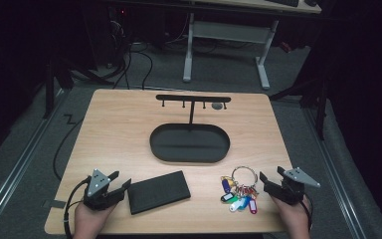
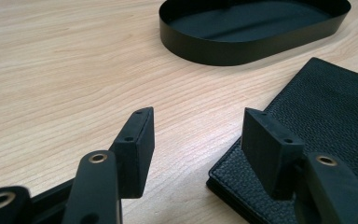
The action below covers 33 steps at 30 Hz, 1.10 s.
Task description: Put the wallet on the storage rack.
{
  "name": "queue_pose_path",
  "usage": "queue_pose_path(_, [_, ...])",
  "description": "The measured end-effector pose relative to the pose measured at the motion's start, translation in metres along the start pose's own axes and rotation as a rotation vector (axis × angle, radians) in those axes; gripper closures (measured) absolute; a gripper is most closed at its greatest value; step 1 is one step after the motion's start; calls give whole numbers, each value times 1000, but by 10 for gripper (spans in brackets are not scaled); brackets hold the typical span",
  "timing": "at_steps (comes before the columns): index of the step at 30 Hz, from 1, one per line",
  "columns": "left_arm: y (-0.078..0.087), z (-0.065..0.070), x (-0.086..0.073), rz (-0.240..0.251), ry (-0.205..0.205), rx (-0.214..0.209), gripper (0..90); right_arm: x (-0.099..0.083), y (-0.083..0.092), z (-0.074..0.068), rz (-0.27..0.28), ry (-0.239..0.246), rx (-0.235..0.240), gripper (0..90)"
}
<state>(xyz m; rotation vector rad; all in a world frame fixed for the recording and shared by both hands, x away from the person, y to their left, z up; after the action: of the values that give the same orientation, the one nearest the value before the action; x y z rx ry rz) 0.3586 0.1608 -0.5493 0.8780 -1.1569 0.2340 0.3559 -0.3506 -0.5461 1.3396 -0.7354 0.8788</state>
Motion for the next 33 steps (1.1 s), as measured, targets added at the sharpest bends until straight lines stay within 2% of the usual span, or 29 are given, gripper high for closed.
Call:
queue_pose_path(5, [-3,5,-2,-18,-8,-16,458,-2,-3,-5,-14,29,32,271])
queue_pose_path(9, [-2,7,-6,-41,-39,-1,473,2,-6,-9,-5,44,41,291])
queue_pose_path(13, [3,6,-9,-29,7,-28,496,4,-11,-12,-1,55,54,309])
queue_pose_path(17, [7,6,-14,-40,13,-37,534,8,-14,-15,9,46,58,326])
queue_pose_path(18, [9,6,-19,-60,24,-27,538,11,-14,-18,21,51,64,330])
queue_pose_path(21, [15,8,-22,-75,31,-11,560,13,-14,-21,32,58,70,336])
queue_pose_path(22, [19,9,-22,-77,27,-5,624,15,-13,-24,11,45,85,371])
queue_pose_path(23, [23,11,-22,-69,12,19,624,15,-13,-24,11,45,85,371])
queue_pose_path(25, [30,13,-22,-71,-22,62,702,19,-12,-25,22,31,98,370])
queue_pose_path(26, [30,17,-27,-105,-23,56,753,21,-12,-25,26,23,104,370])
queue_pose_path(27, [30,17,-27,-105,-23,56,766,21,-12,-25,26,23,104,370])
queue_pose_path(30, [28,26,-40,-181,-32,43,787,22,-13,-24,20,6,117,366])
queue_pose_path(33, [26,39,-47,-221,-64,34,810,22,-12,-24,19,-1,126,367])
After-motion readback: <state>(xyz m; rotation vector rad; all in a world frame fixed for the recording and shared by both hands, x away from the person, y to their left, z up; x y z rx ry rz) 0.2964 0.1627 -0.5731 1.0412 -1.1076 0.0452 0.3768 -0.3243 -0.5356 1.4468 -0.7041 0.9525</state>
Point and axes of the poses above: each handheld gripper's, and its own axes: y roughly backward along the jaws, x roughly out of its top, z roughly to its right, the point moved 7 cm from there along -y, roughly forward along the jaws, and after that the axes turned 12 degrees about -x, right-handed, at the moved point
